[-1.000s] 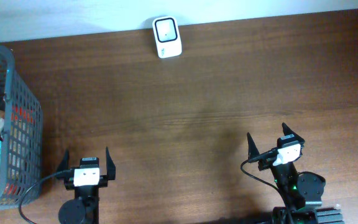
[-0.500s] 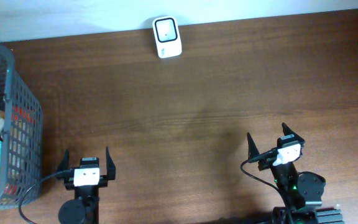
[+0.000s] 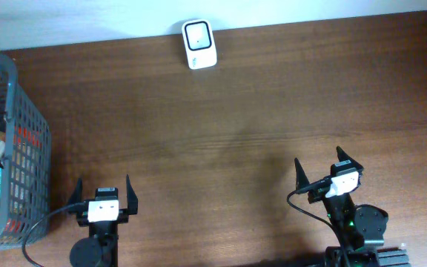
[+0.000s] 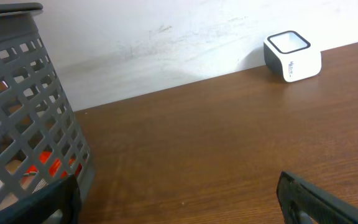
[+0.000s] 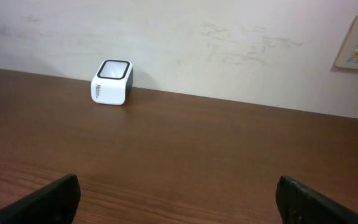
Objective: Scan the item barcode
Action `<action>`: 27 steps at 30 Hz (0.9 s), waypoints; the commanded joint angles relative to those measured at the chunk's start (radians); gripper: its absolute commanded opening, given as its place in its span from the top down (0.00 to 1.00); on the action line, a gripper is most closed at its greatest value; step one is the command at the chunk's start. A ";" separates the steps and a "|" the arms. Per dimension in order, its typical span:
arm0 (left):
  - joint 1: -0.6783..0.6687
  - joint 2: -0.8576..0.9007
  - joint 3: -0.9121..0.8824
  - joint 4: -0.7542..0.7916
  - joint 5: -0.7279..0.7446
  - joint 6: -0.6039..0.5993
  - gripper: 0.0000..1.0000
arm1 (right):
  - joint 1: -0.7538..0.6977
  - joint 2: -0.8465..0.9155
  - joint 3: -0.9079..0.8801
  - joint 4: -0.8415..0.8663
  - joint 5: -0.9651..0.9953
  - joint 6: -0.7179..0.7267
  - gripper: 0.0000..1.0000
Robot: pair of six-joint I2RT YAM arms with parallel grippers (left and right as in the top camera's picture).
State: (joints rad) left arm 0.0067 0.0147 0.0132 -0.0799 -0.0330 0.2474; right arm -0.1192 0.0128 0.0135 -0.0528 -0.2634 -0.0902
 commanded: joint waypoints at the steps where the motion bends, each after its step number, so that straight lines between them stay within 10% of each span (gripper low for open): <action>1: -0.004 -0.003 -0.004 -0.004 0.015 0.008 0.01 | -0.006 -0.005 -0.008 -0.002 0.005 -0.003 0.01; 27: -0.002 0.103 0.199 0.122 0.004 -0.145 0.01 | -0.006 -0.005 -0.008 0.000 0.005 -0.003 0.01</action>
State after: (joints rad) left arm 0.0067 0.0448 0.0650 0.0391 -0.0257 0.1486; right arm -0.1192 0.0132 0.0135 -0.0517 -0.2634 -0.0898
